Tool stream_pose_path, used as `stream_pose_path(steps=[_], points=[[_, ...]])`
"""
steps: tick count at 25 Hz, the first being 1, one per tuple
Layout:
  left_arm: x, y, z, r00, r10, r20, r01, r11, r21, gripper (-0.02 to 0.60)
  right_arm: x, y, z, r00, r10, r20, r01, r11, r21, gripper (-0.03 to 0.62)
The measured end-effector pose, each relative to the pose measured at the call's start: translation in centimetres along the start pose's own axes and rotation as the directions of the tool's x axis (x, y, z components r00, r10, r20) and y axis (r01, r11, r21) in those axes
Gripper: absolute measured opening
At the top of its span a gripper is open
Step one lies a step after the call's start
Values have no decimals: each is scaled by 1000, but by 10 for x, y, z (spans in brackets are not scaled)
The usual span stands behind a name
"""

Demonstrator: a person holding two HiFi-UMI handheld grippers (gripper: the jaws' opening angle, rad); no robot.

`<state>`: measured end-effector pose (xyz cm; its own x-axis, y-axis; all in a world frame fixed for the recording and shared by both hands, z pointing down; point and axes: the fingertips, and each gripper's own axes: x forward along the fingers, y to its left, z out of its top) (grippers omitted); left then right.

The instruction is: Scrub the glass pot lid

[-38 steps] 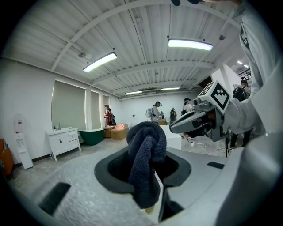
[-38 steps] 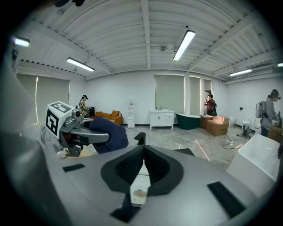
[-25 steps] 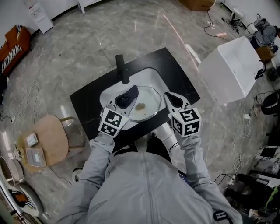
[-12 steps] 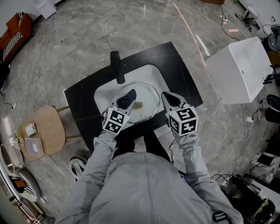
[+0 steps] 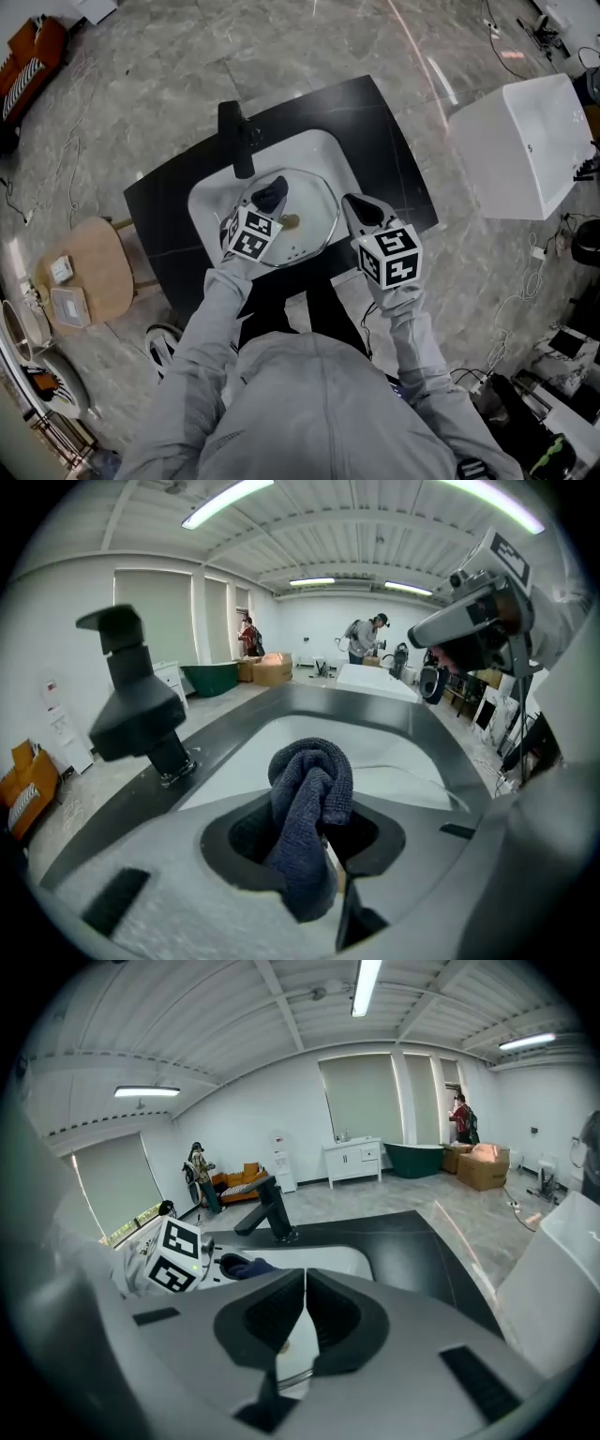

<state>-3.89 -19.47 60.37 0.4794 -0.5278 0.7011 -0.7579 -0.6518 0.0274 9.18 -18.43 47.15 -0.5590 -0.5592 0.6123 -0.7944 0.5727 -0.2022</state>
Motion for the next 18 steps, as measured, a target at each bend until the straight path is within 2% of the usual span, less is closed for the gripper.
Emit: stream_pose_path(steps=[11, 18], points=[[70, 28, -35, 989, 47, -141, -53, 998, -42, 130, 30, -19, -31, 998, 28, -50, -26, 999, 22, 31], [105, 38, -55, 972, 69, -225, -64, 998, 28, 130, 41, -25, -42, 997, 28, -65, -25, 999, 45, 31]])
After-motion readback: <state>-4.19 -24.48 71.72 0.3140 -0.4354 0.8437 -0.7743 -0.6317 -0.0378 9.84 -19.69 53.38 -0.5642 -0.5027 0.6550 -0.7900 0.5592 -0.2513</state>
